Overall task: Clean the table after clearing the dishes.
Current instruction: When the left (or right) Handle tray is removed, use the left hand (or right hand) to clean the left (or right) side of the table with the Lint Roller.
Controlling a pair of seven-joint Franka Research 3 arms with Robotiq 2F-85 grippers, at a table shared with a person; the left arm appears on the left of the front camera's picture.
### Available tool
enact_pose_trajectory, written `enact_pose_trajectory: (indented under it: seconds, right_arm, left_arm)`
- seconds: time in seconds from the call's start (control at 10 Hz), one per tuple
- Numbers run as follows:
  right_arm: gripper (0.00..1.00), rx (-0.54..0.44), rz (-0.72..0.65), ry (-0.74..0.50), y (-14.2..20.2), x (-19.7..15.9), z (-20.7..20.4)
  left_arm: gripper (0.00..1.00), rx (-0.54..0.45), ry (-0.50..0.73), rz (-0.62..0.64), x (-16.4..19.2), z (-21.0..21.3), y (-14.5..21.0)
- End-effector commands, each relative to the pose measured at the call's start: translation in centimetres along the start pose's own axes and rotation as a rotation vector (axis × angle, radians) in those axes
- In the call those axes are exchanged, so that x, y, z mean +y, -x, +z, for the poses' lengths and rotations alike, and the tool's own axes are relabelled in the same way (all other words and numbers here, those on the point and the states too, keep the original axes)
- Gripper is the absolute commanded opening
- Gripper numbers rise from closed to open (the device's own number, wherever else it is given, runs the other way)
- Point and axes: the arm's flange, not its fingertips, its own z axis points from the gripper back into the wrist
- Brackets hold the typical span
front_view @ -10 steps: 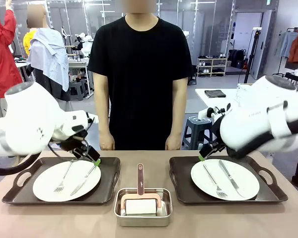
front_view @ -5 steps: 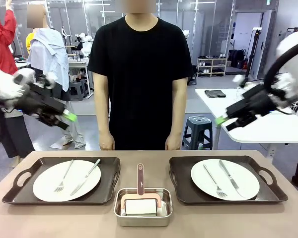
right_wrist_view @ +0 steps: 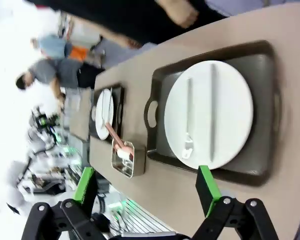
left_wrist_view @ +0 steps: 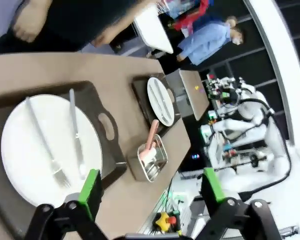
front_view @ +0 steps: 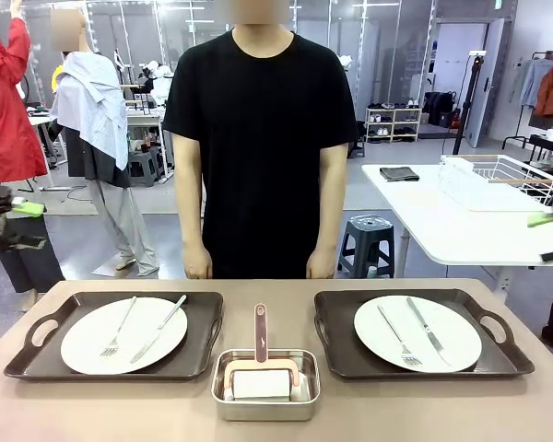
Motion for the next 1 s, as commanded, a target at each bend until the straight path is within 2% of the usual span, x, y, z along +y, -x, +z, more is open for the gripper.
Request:
enact_pose_trajectory:
  seconds: [0.0,0.2,0.4,0.6,0.7,0.9]
  right_arm:
    - [1.00,-0.080,-0.122,-0.071,-1.8,-4.6,3.1]
    - [1.00,-0.146,-0.319,-0.016,-2.2,-10.0,6.0]
    - [1.00,-0.203,-0.310,0.016,-0.7,-11.5,8.4]
    - [1.00,-0.215,-0.270,0.046,0.0,-10.9,9.4]
    - [1.00,-0.191,-0.307,0.027,-0.4,-13.2,8.8]
    - [1.00,-0.191,-0.307,0.027,-0.4,-13.2,8.8]
  left_arm:
    - [1.00,-0.027,-0.011,0.029,0.6,2.9,0.0]
    - [1.00,-0.085,-0.081,0.111,2.1,6.4,1.5]
    - [1.00,-0.169,-0.126,0.177,3.0,10.0,3.5]
    - [1.00,-0.219,-0.146,0.195,3.1,11.3,4.4]
    - [1.00,-0.179,-0.114,0.162,3.5,10.9,3.9]
    - [1.00,-0.179,-0.114,0.162,3.5,10.9,3.9]
